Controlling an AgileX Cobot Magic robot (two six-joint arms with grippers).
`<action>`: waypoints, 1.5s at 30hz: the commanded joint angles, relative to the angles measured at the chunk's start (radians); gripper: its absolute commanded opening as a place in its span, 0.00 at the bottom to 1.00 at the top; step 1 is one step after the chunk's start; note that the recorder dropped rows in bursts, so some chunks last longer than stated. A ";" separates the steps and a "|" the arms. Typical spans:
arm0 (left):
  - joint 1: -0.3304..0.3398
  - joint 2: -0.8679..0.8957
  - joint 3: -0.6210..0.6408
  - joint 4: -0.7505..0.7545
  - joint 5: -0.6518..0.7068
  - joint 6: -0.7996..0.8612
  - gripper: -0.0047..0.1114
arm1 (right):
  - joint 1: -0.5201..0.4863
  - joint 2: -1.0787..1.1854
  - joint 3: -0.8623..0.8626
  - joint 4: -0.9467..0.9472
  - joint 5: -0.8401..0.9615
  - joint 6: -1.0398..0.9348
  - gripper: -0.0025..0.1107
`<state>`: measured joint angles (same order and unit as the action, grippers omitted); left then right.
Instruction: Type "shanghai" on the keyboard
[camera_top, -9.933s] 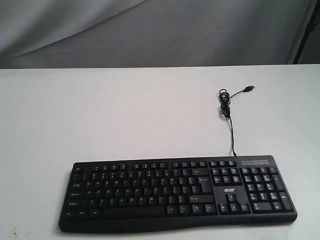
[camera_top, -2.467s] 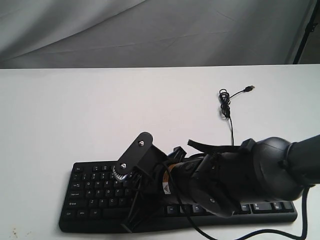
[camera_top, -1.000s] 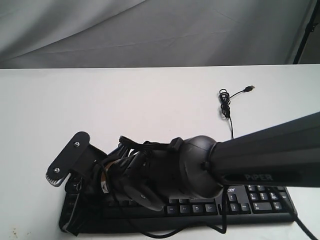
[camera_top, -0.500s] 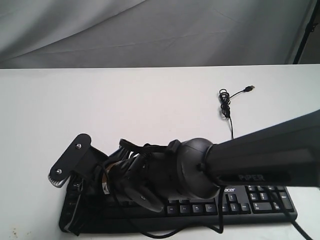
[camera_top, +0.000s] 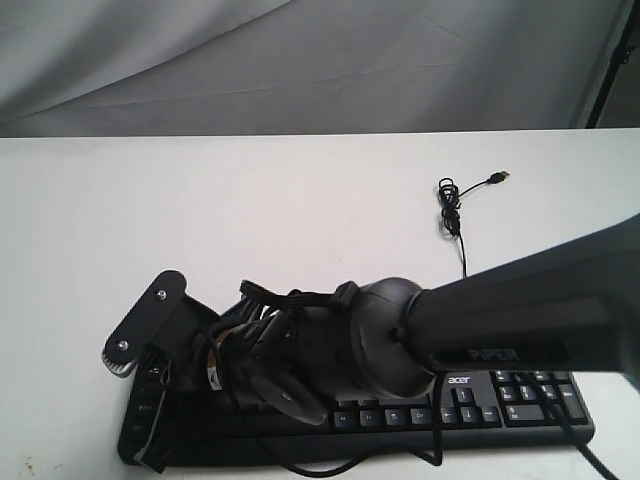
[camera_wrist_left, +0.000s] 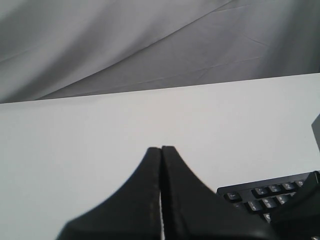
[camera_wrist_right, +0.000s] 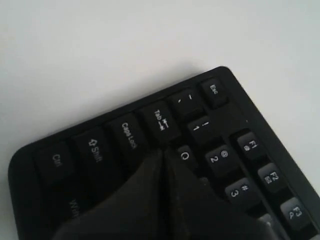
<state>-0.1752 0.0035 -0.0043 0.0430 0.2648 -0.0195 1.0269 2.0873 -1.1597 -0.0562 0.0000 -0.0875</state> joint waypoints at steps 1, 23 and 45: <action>-0.004 -0.003 0.004 0.005 -0.006 -0.003 0.04 | -0.005 0.011 -0.006 -0.003 -0.015 -0.009 0.02; -0.004 -0.003 0.004 0.005 -0.006 -0.003 0.04 | -0.077 -0.297 0.336 0.025 -0.093 -0.007 0.02; -0.004 -0.003 0.004 0.005 -0.006 -0.003 0.04 | -0.106 -0.286 0.384 0.033 -0.086 -0.016 0.02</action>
<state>-0.1752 0.0035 -0.0043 0.0430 0.2648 -0.0195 0.9280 1.7989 -0.7779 -0.0304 -0.0844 -0.0944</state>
